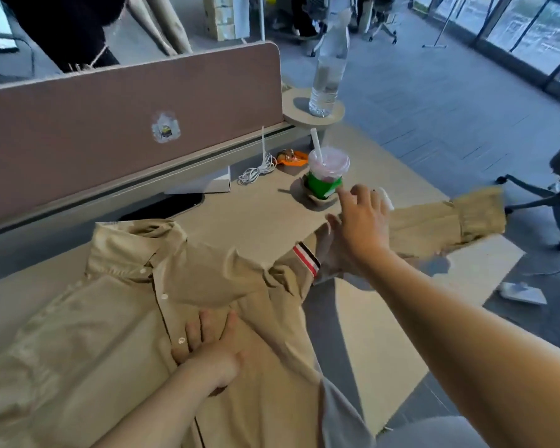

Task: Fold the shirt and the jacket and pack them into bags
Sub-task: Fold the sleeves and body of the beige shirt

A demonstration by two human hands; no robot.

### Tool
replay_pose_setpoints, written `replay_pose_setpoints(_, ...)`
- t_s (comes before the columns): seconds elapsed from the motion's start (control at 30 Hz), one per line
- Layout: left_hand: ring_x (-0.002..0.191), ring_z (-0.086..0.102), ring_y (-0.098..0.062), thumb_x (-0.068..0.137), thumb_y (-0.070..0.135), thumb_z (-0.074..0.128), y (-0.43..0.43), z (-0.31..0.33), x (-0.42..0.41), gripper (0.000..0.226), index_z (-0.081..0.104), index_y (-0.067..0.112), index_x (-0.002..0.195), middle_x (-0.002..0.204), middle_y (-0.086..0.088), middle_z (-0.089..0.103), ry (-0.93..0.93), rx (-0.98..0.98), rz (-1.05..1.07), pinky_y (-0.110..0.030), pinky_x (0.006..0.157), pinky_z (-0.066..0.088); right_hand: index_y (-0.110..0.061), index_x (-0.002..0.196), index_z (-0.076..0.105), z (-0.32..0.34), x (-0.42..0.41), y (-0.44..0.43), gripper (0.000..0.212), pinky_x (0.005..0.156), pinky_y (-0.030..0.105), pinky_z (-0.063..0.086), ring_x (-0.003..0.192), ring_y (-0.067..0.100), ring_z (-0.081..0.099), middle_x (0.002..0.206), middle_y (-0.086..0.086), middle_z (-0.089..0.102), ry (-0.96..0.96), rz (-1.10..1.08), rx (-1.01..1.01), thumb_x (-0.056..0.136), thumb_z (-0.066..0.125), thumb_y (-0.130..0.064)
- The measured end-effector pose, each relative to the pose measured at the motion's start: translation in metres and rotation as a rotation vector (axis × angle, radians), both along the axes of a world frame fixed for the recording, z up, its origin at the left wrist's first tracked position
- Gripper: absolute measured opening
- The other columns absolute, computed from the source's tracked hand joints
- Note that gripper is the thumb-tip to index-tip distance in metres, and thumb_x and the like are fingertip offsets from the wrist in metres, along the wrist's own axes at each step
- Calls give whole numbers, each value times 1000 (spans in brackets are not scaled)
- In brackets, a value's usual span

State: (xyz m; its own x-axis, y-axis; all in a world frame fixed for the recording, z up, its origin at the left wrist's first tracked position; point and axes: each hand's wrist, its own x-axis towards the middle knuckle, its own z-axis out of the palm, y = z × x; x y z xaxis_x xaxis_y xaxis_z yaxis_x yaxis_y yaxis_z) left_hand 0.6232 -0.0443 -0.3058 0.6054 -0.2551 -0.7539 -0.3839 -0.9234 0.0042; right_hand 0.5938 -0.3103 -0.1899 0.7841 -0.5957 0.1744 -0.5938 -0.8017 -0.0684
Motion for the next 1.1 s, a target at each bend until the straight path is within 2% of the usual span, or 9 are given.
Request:
replay_pose_setpoints(0.17, 144, 5, -45, 92, 47, 42, -26, 8, 26, 87, -31, 29, 138, 155, -28, -14, 72, 225, 24, -50, 116, 19, -8, 131, 48, -73, -53, 3, 40, 100, 40, 34, 118, 36, 43, 128, 18, 46, -181, -357, 433, 95, 47, -25)
replay_pose_setpoints(0.23, 136, 38, -33, 95, 34, 44, -47, 27, 34, 63, 21, 13, 150, 151, -15, 33, 56, 128, -57, -39, 109, 35, -7, 133, 46, -89, -75, -7, 40, 99, 40, 38, 120, 36, 45, 130, 18, 46, -270, -483, 580, 97, 44, -23)
replay_pose_setpoints(0.3, 120, 54, -27, 96, 22, 43, -72, 39, 40, 33, 54, 16, 126, 132, -7, 53, -135, -130, -130, -34, 94, 44, -7, 136, 42, -98, -87, -21, 41, 99, 42, 39, 122, 36, 46, 133, 20, 47, -288, -641, 708, 99, 39, -25)
replay_pose_setpoints(0.47, 117, 49, -26, 97, 30, 46, -111, 42, 62, 31, 45, 23, 127, 128, -5, 45, -311, -504, -65, -38, 84, 47, -4, 122, 53, -98, -79, -72, 33, 84, 40, 49, 90, 31, 64, 95, 14, 64, -618, -1093, 1019, 98, 41, -24)
replay_pose_setpoints(0.6, 79, 52, -17, 92, 30, 58, -111, 13, 87, 31, 45, 18, 67, 77, 3, 56, -200, -517, -78, -25, 61, 37, -3, 105, 58, -111, -63, -117, 37, 59, 32, 60, 48, 13, 59, 79, 9, 63, -940, -1037, 1473, 95, 52, -38)
replay_pose_setpoints(0.67, 58, 45, -7, 89, 21, 64, -108, 8, 95, 41, 39, 18, 56, 58, 11, 47, -143, -588, 5, -17, 47, 26, -10, 77, 55, -107, -53, -127, 39, 30, 15, 34, 31, 5, 41, 62, 2, 48, -970, -972, 1691, 95, 50, -44)
replay_pose_setpoints(0.73, 57, 44, 0, 88, 17, 66, -109, 8, 102, 40, 42, 20, 55, 60, 11, 50, -160, -651, 98, -11, 46, 27, -17, 63, 52, -99, -43, -133, 41, 29, 14, 15, 28, 3, 30, 48, -6, 41, -1048, -912, 1856, 92, 53, -45)
replay_pose_setpoints(0.93, 66, 55, -17, 88, 19, 64, -112, 13, 130, 30, 50, 18, 62, 61, 11, 50, -328, -708, 219, -27, 51, 30, -13, 82, 67, -76, -31, -149, 11, 44, 19, 48, 62, 12, 66, 74, 0, 70, -1235, -1063, 1379, 75, 72, -19)
replay_pose_setpoints(1.1, 92, 58, -38, 89, 20, 64, -115, 12, 168, 19, 65, 1, 87, 91, -21, 68, -504, -691, 259, -34, 68, 34, -12, 67, 55, -30, -12, -180, 18, 56, 23, 53, 57, 12, 61, 67, 1, 61, -1432, -901, 1176, 71, 69, -2)
